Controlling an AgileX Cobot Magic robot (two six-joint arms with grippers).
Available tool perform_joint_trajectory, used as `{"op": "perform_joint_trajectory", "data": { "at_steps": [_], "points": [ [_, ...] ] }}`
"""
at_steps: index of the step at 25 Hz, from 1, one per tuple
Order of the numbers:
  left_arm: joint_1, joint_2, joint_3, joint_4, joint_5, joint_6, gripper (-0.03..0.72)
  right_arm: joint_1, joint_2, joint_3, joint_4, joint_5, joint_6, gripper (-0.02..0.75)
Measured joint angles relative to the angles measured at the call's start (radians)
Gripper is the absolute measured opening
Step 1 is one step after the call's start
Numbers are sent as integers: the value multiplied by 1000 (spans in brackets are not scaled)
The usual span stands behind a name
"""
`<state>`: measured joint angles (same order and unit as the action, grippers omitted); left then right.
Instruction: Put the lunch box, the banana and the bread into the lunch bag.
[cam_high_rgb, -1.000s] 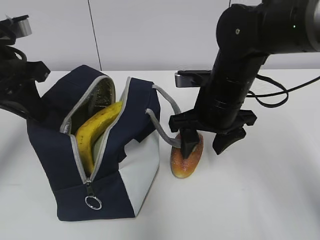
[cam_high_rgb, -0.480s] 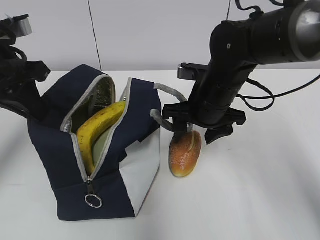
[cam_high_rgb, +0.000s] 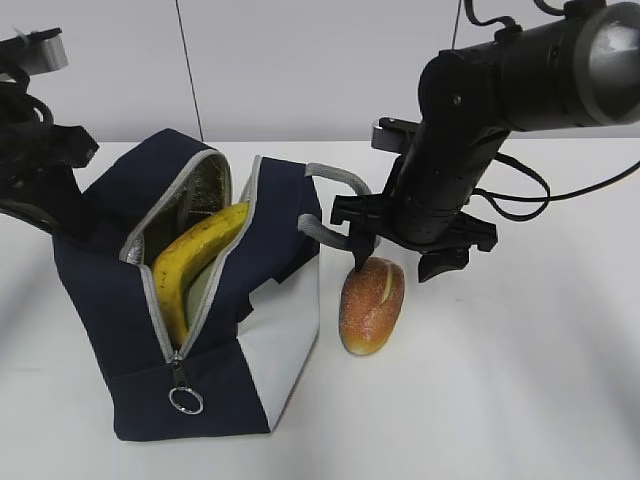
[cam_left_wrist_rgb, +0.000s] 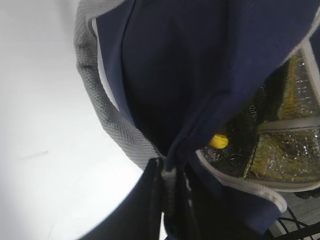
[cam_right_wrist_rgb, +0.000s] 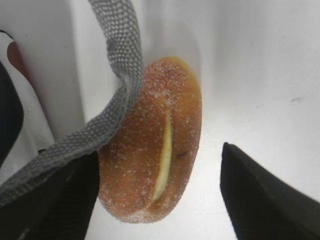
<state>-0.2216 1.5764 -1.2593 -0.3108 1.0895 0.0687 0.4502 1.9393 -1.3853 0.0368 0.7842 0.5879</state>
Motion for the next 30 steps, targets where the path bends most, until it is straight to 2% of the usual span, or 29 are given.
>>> {"op": "perform_joint_trajectory", "data": {
  "at_steps": [11,18,24,30],
  "points": [
    [0,0,0,2,-1,33,34,0,0,0,28,-9,12,572],
    [0,0,0,2,-2,49,34,0,14,0,37,6,35,624],
    [0,0,0,2,-2,52,35,0,53,0,73,28,49,626],
    [0,0,0,2,-2,52,35,0,75,-3,105,-19,53,620]
  ]
}}
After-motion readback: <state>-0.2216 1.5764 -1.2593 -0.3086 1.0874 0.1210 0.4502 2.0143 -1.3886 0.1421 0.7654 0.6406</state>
